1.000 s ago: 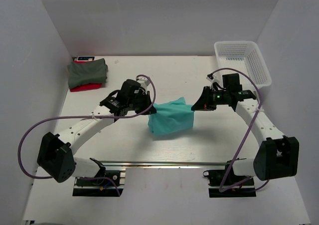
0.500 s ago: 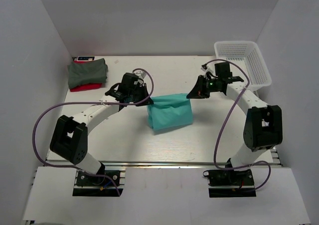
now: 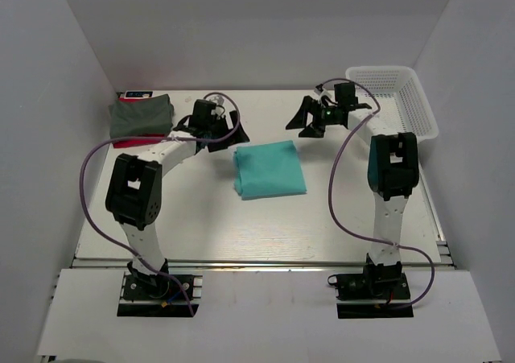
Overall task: Fold and stack the t-shirts
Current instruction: Fold the long partially folded tshirt into a neat square
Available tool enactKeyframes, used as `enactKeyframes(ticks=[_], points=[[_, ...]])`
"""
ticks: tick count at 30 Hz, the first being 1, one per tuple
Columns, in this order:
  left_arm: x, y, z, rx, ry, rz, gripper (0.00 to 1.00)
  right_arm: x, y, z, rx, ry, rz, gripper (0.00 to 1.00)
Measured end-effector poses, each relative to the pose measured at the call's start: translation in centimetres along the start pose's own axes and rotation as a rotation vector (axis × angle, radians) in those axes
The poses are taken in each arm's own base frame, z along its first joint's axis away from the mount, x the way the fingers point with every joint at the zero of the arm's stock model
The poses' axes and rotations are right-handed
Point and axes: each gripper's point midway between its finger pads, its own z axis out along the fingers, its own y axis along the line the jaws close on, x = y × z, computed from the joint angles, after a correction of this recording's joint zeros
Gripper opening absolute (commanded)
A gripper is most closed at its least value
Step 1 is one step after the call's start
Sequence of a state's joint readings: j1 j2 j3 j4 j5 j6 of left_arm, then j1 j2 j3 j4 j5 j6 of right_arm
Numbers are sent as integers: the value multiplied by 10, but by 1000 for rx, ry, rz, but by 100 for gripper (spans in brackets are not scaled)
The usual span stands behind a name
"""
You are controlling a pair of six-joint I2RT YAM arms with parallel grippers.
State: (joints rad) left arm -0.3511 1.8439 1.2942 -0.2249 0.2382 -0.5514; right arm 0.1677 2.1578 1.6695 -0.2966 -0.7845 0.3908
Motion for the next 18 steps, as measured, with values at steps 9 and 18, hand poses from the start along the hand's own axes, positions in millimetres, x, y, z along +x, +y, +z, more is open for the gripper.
enactKeyframes(ticks=[9,18], points=[[-35,-21,-3,106,-63,100,99,5,27,-28,11,-63,-73,90],[55,-47,-12,299,120,184,99,75,55,-42,-37,-37,-86,90]])
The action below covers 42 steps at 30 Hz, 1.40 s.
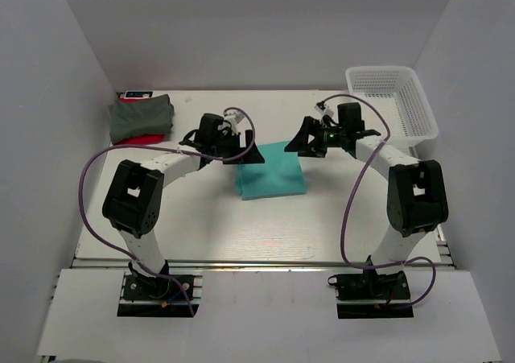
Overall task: Fold and stack the t-shirts
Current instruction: Fold the long partially folded tshirt into a neat square
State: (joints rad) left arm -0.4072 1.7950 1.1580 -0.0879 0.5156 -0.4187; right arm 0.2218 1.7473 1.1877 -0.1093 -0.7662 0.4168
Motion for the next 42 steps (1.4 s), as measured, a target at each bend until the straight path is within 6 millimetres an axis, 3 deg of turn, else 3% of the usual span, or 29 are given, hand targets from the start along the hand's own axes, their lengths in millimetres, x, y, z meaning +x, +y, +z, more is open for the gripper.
enactKeyframes(ticks=[5,10,12,15,25,29,33,37,42], points=[[46,-10,4,86,82,3,99,35,-7,15,-26,45,57,90],[86,1,2,104,146,-28,99,65,-34,30,-16,91,157,90],[91,1,-1,113,144,-23,99,77,-48,36,-2,112,202,90],[96,3,-6,114,135,-15,99,81,-48,38,-38,118,232,90],[95,8,-10,70,124,23,99,82,-46,38,-65,101,219,90],[76,9,-20,-14,93,49,99,78,-35,28,-37,87,160,90],[41,2,-37,-87,-13,87,99,55,7,-5,-52,-14,10,90],[20,4,-57,-180,-103,89,99,34,51,-46,-49,-175,-167,90],[28,28,-50,-284,-66,25,99,47,52,-73,40,-270,-198,90]])
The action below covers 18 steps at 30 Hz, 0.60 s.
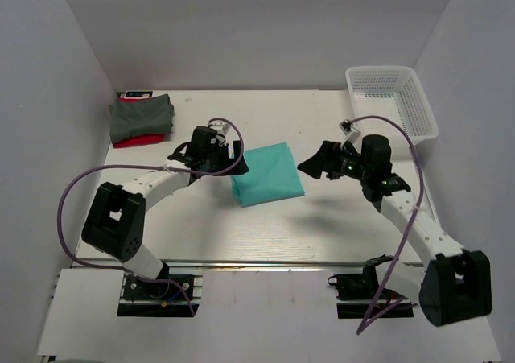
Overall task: Fold and stack the t-shirts
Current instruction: Fold the long partially folded tshirt into a neat square
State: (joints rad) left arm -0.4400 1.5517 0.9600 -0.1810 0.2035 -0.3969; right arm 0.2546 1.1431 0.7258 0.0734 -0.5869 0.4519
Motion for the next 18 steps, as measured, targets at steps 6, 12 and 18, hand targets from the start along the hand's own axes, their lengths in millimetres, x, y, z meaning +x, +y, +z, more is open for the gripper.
enactKeyframes(ticks=[6,12,18], points=[[32,19,24,-60,100,-76,99,12,-14,-36,174,-78,-16,90],[42,25,44,-65,116,-103,96,15,-22,-57,268,-132,-35,90],[27,17,71,-68,74,-58,69,32,-39,-62,345,-96,-15,90]])
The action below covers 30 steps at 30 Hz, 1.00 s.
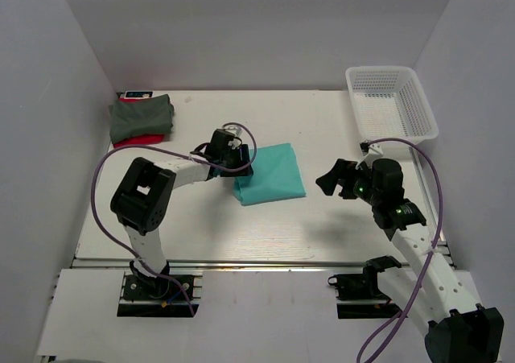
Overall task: Fold and stack the t-shirts
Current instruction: Fold the long partially folded tshirt into a neat square, then put the neatly folded tshirt into the corner of the board with the left arm
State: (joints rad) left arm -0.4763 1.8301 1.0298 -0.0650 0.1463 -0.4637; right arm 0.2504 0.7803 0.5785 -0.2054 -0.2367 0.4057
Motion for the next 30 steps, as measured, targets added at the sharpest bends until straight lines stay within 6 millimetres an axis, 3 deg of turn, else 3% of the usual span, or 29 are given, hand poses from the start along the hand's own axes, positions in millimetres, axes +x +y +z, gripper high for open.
enactKeyframes(ticks=[8,14,19,23,30], points=[[2,-6,16,-78,-5,76,0,4,-8,-1,40,7,-5,90],[-12,3,13,-179,-15,133,0,4,-12,-2,59,0,-11,90],[-42,26,1,-298,-60,274,0,11,-19,-4,84,-5,-13,90],[-75,40,-20,-381,-110,403,0,14,-24,-5,103,-6,-12,90],[-160,68,-70,-552,-245,544,0,14,-27,-5,120,-8,-11,90]])
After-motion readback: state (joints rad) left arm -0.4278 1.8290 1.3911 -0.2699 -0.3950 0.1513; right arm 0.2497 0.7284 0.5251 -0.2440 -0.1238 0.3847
